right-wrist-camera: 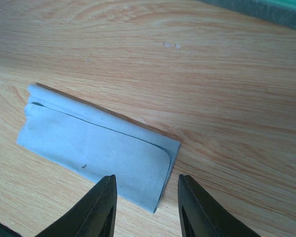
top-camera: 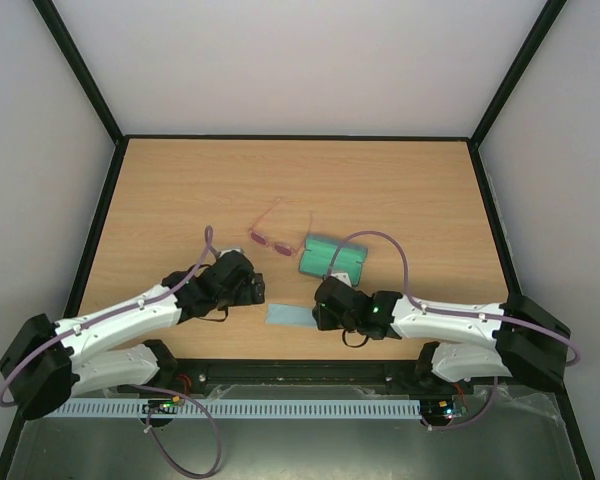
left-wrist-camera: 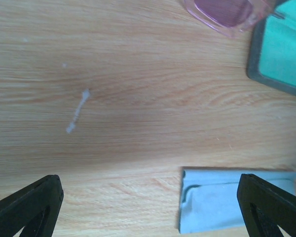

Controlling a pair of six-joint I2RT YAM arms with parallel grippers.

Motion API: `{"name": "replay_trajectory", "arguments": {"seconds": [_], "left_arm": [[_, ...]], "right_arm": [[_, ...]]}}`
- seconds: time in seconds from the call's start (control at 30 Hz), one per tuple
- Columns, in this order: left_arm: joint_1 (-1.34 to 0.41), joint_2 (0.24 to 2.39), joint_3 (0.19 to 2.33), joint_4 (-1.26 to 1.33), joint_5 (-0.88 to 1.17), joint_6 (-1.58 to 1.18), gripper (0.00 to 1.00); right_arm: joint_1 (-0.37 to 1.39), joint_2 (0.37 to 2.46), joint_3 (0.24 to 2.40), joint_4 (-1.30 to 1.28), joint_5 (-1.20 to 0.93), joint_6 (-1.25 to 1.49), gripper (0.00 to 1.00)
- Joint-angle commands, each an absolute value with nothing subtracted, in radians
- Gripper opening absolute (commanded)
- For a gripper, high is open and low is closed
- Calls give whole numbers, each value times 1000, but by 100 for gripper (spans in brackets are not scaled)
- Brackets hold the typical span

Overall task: Organize the sunglasses
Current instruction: Move the glasses cleaning cloth to the center of the board.

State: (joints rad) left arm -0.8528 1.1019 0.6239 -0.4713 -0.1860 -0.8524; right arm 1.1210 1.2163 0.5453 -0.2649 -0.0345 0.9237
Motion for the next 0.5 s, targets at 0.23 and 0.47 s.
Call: {"name": "replay_trajectory", "arguments": {"seconds": [0.23,0.47], "left_arm": [[-793,1056,511,-294,-8,-848,99],[-788,1081,522,-291,-7,-839,99]], "right_arm": [[1130,1329,568,-283,-26,968,31],[1130,1382,594,-291,-1,959,26]]}}
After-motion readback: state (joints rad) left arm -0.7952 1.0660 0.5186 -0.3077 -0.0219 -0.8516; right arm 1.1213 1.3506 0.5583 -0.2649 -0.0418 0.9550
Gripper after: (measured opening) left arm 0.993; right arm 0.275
